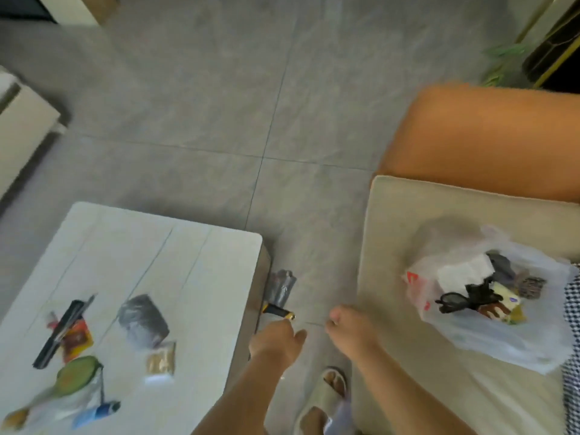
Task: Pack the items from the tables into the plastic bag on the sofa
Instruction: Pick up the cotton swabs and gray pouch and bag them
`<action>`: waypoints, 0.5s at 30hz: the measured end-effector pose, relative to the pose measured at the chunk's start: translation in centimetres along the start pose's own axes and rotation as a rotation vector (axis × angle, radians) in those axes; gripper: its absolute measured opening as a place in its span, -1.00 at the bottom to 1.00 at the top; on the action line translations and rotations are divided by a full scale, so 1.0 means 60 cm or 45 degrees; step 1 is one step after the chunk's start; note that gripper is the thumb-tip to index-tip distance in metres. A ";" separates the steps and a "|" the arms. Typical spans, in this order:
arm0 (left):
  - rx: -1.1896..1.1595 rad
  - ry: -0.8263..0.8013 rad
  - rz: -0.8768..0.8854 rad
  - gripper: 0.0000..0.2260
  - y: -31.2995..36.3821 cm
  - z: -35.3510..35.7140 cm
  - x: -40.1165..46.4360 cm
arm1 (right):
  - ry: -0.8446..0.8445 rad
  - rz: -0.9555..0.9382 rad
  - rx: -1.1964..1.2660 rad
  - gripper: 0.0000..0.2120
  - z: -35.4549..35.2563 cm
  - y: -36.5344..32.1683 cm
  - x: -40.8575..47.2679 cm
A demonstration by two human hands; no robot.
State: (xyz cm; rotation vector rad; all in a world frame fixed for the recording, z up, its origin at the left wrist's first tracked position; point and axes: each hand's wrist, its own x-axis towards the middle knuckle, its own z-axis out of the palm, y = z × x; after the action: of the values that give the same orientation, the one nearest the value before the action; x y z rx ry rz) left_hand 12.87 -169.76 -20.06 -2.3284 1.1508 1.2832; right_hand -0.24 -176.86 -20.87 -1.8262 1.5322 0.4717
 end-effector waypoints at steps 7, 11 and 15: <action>-0.193 0.025 -0.223 -0.55 -0.226 -0.011 -0.040 | -0.072 -0.239 -0.186 -0.72 0.112 -0.193 -0.039; -0.314 0.045 -0.323 -0.55 -0.350 -0.002 -0.062 | -0.149 -0.392 -0.242 -0.79 0.180 -0.294 -0.070; -0.447 0.060 -0.420 -0.55 -0.456 0.014 -0.088 | -0.204 -0.526 -0.399 -0.72 0.242 -0.377 -0.093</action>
State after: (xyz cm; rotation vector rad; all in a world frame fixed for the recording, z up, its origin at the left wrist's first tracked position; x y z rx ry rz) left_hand 30.92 -148.51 -20.50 -2.6627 0.5467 1.3980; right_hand 22.40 -161.31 -20.95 -2.2150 0.9771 0.6637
